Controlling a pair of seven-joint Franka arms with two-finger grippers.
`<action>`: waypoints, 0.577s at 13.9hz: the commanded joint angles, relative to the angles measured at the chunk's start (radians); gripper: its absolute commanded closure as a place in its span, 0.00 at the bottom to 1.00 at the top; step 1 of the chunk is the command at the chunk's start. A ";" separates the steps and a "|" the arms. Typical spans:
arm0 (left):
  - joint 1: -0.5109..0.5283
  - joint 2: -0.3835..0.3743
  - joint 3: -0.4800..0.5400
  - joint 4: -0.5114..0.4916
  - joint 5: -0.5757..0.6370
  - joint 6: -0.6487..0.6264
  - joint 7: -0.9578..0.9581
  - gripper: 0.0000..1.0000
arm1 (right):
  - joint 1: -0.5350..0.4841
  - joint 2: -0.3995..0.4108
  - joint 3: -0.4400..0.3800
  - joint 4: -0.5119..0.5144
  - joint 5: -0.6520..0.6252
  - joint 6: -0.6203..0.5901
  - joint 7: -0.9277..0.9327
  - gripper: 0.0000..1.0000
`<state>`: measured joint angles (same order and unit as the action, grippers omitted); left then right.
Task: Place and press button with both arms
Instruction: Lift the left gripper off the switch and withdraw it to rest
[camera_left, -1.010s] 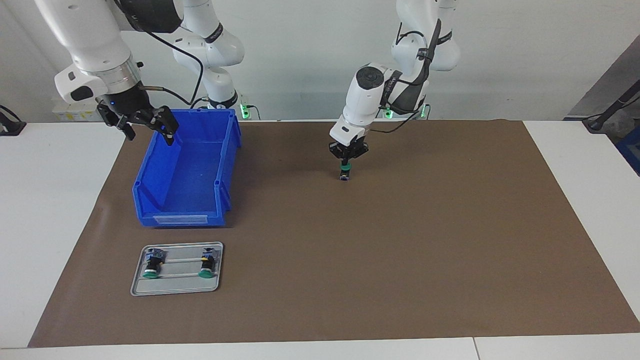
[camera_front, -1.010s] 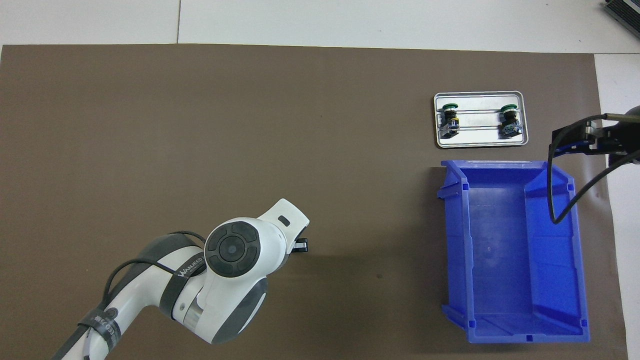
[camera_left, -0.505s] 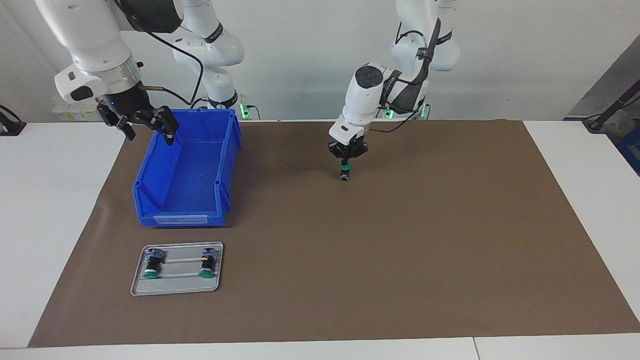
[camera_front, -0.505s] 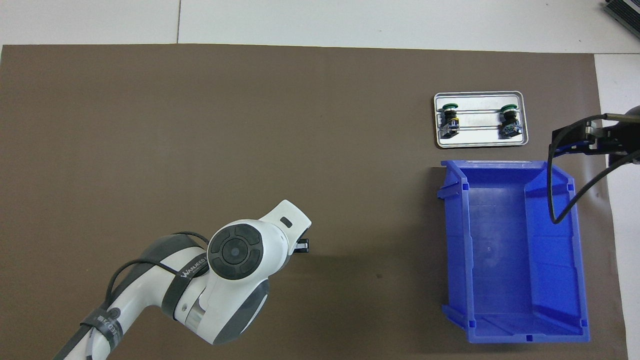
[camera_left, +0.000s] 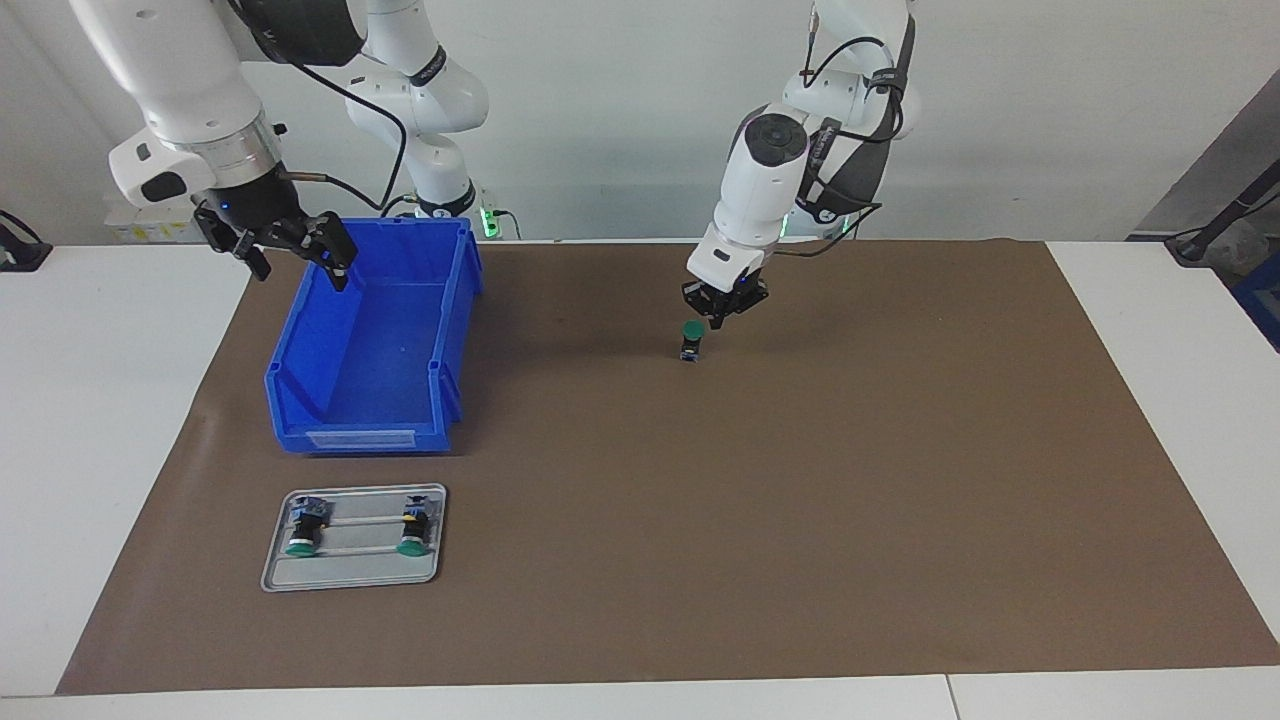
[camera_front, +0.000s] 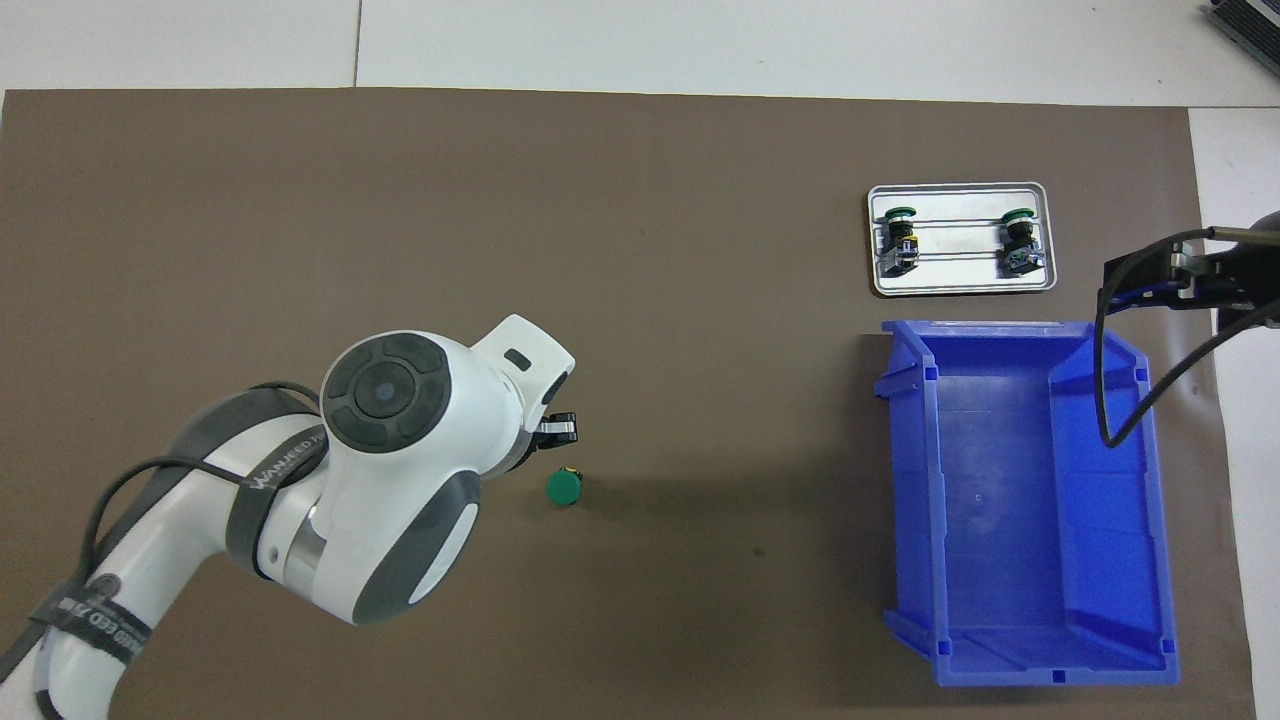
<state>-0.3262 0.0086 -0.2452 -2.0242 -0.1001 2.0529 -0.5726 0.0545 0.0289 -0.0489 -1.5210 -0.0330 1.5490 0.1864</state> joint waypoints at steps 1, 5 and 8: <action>0.117 0.018 -0.005 0.059 0.016 -0.054 0.113 1.00 | -0.012 -0.021 0.004 -0.025 0.012 0.003 0.001 0.00; 0.343 0.005 -0.003 0.070 0.016 -0.075 0.403 1.00 | 0.025 -0.021 0.004 -0.027 0.013 0.008 0.036 0.00; 0.476 0.013 -0.003 0.192 0.016 -0.225 0.583 1.00 | 0.105 -0.049 0.006 -0.098 0.015 0.063 0.151 0.00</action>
<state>0.0815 0.0109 -0.2336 -1.9370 -0.0975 1.9476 -0.0754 0.1081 0.0273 -0.0471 -1.5306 -0.0262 1.5542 0.2546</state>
